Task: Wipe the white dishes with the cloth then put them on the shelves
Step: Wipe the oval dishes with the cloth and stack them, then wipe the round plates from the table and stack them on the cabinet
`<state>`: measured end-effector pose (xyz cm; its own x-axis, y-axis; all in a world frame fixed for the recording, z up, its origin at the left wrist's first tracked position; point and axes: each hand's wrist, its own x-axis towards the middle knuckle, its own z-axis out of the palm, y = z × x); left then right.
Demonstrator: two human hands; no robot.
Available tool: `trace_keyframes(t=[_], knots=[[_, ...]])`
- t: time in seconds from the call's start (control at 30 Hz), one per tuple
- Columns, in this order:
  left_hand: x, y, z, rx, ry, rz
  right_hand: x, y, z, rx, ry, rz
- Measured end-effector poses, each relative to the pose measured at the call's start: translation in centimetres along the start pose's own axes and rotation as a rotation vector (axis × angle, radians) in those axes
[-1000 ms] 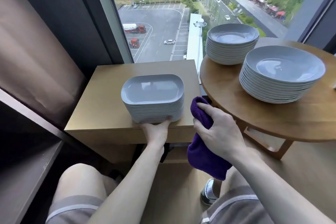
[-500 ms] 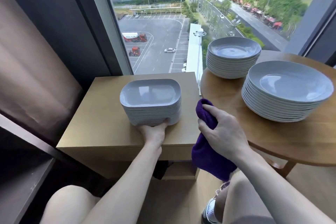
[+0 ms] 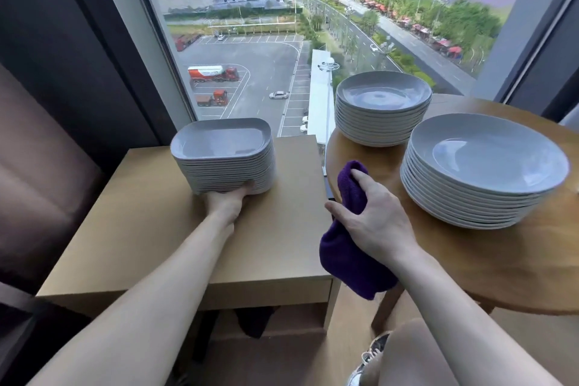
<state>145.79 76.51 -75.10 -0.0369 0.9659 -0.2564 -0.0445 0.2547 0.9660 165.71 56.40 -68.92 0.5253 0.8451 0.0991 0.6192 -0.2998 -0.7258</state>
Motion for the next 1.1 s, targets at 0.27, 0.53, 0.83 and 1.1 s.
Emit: trace_keyframes(t=[0.27,0.53,0.83,1.1], knots=[[2.5,1.3,1.8,0.002,0.011,-0.007,1.8,0.9,0.1,0.021,0.037,-0.008],[-4.4,-0.3,5.0,0.166,-0.049,-0.121,1.2,0.0,-2.5,0.039,0.069,-0.022],[-15.0,4.6,18.0,0.384,-0.520,0.087,-3.9,2.7,-10.3,0.210,0.348,0.065],[-18.7,4.6,24.3,0.455,-0.541,-0.015,-7.5,7.6,-14.5,0.278,0.529,0.207]])
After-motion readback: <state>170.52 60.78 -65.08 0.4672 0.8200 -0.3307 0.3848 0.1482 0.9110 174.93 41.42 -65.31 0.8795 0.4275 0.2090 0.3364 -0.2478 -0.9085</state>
